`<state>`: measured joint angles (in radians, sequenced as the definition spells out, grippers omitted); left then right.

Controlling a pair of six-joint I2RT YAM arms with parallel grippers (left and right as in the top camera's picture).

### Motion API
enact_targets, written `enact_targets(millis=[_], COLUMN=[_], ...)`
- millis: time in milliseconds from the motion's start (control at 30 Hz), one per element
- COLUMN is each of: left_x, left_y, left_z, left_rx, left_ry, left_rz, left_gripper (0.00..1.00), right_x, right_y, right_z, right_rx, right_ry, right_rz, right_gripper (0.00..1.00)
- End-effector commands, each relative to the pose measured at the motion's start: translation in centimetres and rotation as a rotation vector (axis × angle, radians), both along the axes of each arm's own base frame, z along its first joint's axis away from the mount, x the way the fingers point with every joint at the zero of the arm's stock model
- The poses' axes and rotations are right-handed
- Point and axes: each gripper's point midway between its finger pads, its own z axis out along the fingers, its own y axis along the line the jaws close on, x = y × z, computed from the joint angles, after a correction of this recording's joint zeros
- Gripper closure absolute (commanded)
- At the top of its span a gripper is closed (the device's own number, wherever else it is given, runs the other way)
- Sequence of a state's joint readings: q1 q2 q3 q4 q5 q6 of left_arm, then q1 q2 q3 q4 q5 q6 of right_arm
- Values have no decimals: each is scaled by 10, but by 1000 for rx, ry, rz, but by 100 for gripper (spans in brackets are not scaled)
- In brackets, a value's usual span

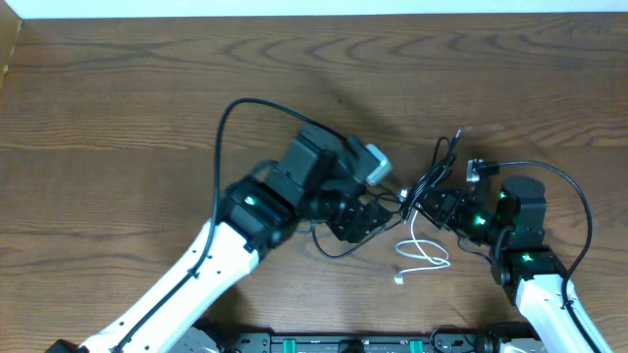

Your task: Untangle cables

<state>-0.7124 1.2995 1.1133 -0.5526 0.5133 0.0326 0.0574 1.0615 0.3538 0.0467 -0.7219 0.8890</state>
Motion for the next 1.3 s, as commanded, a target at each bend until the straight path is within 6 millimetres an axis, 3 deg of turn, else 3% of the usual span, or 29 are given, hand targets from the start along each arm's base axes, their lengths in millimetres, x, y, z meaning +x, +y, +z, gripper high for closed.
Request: enact_targets(millis=[0,300,800,900,933,967,1100,1267], left_x=[16,27,12,18,21,23,42,59], left_y=[-2,-20,-55,-60,-61,-61,-50,-33], left_z=[12,26,8,-1,-6,-6,4,42], left_rx=[49,-39,-40,-32,-27,-23,-17,-100], left_ry=[-144,-161,-140,-126,-125,-127,-180,-256], left_rz=[79,132,52,67,75,85,211,299], left_gripper=[34,34,34,61,80,89,92,92], right_x=[-10,-21,-27,-30,-31,-31,-35,-42], right_y=[5,20,36,40,40,40,39,35], right_z=[0,0,-9,-9,-9,-10,-15,-25], right_rx=[50,62,-14,-15,-15,-16,-46,-127], right_ry=[66,73,67,69,72,74,74,40], right_rz=[19,90,119,133,137,138,158,214], right_gripper=[99,99,99,99,99,99,99,99])
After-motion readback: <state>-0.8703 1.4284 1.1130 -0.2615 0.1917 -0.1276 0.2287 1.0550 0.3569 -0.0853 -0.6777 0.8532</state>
